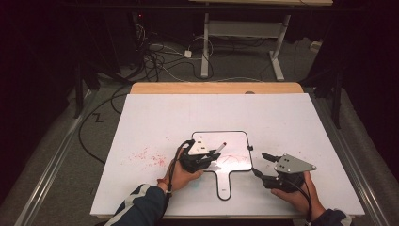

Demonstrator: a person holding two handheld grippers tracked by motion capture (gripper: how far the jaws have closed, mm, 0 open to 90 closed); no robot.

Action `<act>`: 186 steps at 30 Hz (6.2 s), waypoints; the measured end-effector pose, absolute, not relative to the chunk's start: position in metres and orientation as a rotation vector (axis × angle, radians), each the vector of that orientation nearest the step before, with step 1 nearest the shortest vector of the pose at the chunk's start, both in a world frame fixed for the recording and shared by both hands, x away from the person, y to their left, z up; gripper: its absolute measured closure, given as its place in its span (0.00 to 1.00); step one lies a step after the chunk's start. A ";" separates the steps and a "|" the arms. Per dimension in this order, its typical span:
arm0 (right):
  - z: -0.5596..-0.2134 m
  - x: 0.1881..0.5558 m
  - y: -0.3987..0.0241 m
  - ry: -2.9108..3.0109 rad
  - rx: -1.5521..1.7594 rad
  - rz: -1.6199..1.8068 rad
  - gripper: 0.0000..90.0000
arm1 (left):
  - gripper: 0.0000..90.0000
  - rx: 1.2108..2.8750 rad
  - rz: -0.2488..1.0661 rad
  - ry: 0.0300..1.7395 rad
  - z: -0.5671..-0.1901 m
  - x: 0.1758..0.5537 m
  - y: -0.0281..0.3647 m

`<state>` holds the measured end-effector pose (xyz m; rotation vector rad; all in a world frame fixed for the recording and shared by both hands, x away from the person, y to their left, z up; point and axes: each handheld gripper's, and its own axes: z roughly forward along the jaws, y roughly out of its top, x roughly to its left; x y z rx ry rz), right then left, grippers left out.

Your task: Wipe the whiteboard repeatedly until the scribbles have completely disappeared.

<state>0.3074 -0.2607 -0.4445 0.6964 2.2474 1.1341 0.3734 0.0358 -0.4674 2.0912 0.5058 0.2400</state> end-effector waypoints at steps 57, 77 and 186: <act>-0.447 0.310 -0.265 2.260 0.717 1.132 0.43 | 0.87 2.111 0.293 0.522 -0.461 0.383 0.040; -0.424 0.325 -0.249 2.184 0.808 1.432 0.44 | 0.87 2.027 0.274 0.432 -0.450 0.365 0.003; -0.423 0.386 -0.165 2.296 0.917 1.421 0.91 | 0.22 2.153 0.499 0.765 -0.470 0.296 0.169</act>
